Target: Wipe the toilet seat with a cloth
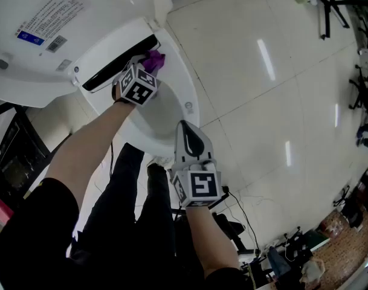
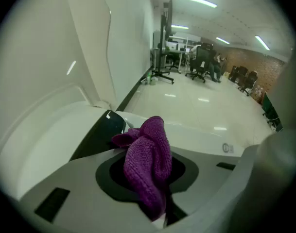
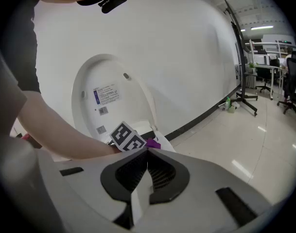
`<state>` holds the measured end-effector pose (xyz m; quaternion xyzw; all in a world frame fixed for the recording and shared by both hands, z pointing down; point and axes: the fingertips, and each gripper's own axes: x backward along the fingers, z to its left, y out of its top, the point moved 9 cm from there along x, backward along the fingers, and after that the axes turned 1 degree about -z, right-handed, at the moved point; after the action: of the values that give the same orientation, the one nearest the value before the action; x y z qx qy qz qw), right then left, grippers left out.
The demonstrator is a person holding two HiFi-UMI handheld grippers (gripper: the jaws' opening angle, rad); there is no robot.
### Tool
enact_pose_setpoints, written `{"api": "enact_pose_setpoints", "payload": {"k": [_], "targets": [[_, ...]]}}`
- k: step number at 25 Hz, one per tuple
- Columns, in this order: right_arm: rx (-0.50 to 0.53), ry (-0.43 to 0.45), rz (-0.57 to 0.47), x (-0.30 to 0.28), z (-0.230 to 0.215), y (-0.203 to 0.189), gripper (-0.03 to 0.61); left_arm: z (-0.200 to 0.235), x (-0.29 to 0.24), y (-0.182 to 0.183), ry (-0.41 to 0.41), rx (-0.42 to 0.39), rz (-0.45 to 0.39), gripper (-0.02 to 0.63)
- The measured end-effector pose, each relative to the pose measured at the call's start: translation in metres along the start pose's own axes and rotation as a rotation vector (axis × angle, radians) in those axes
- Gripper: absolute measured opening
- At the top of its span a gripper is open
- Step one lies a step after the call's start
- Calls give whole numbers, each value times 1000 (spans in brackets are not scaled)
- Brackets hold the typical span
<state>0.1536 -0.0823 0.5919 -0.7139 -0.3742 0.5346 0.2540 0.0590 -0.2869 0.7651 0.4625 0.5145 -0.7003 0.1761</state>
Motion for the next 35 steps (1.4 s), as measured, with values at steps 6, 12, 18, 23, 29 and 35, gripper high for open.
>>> {"api": "enact_pose_setpoints", "payload": {"k": [6, 12, 18, 23, 29, 35], "targets": [[-26, -3, 7, -6, -13, -14, 17, -8, -29, 3, -2, -35, 0, 92], [-43, -16, -1, 5, -19, -19, 17, -22, -42, 15, -26, -56, -11, 92], [-40, -24, -34, 21, -21, -13, 17, -36, -39, 24, -72, -67, -40, 93], [-29, -28, -64, 48, -15, 2, 17, -57, 15, 28, -81, -75, -114, 94], [3, -9, -101, 95, 0, 29, 17, -85, 130, 26, -61, -71, -196, 94], [81, 55, -116, 168, 34, 55, 17, -121, 265, 17, 12, -38, -273, 94]]}}
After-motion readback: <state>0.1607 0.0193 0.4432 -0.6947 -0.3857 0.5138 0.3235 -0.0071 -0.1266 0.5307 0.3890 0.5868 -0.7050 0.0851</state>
